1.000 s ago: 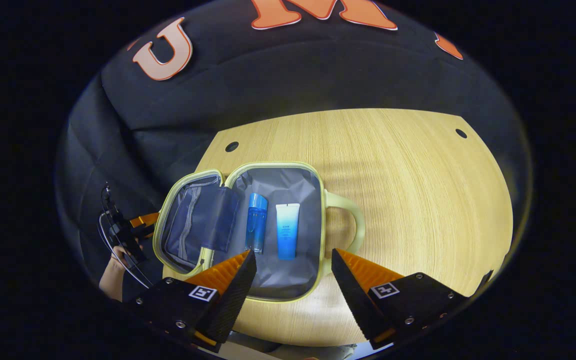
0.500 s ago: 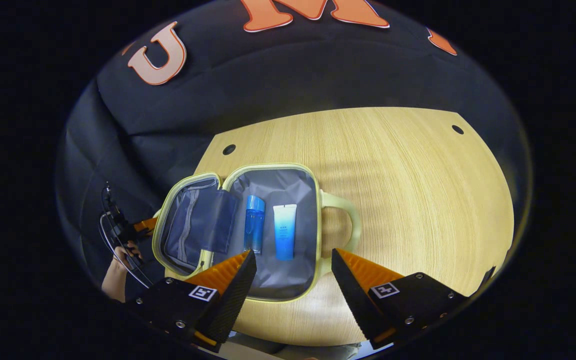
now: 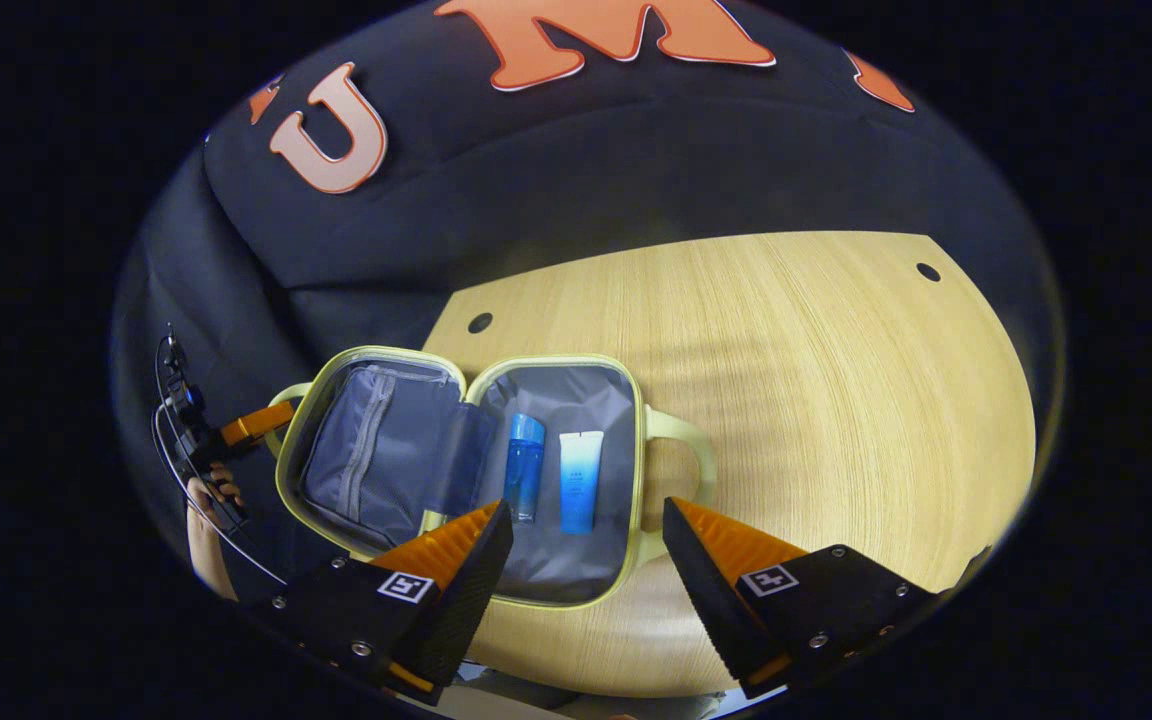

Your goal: First open the suitcase, pack the skin care products into it, and then close the suitcase.

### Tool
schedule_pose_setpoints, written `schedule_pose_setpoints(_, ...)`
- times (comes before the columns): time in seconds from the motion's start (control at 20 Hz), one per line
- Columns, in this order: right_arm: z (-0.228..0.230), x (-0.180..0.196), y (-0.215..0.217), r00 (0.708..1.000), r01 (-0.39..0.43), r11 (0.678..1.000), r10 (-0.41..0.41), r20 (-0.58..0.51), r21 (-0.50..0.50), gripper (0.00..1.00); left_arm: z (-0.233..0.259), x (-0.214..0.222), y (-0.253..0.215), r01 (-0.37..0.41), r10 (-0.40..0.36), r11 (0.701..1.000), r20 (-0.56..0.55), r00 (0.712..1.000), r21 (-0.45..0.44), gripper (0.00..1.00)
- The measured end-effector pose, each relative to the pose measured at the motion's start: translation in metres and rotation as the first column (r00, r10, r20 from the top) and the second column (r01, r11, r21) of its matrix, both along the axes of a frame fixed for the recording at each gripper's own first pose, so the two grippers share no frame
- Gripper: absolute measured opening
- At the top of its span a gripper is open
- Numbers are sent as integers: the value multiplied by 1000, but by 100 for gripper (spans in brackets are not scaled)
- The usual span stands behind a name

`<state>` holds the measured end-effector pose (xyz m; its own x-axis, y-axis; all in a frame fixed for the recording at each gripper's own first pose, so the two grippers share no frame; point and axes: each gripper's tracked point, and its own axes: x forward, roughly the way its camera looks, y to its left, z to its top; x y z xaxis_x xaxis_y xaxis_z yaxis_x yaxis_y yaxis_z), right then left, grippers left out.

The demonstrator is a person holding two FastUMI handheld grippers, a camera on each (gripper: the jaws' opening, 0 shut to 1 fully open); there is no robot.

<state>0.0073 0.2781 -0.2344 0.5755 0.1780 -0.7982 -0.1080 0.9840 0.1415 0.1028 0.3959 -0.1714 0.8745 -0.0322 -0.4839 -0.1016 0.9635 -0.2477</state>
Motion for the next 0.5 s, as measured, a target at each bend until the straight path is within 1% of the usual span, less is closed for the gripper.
schedule_pose_setpoints(0.15,14,2,-22,1000,-24,1000,24,19,5,96,26,-3,-42,9,-6,997,-37,999,78,12)
schedule_pose_setpoints(0.3,29,6,-54,998,-35,999,35,45,2,96,52,-5,-81,7,-1,990,-41,999,140,12)
schedule_pose_setpoints(0.4,35,8,-77,998,-42,999,42,56,-2,96,63,-8,-111,4,5,986,-58,998,164,12)
schedule_pose_setpoints(0.5,43,10,-99,996,-56,998,57,70,-10,96,70,-8,-140,4,10,978,-67,998,210,12)
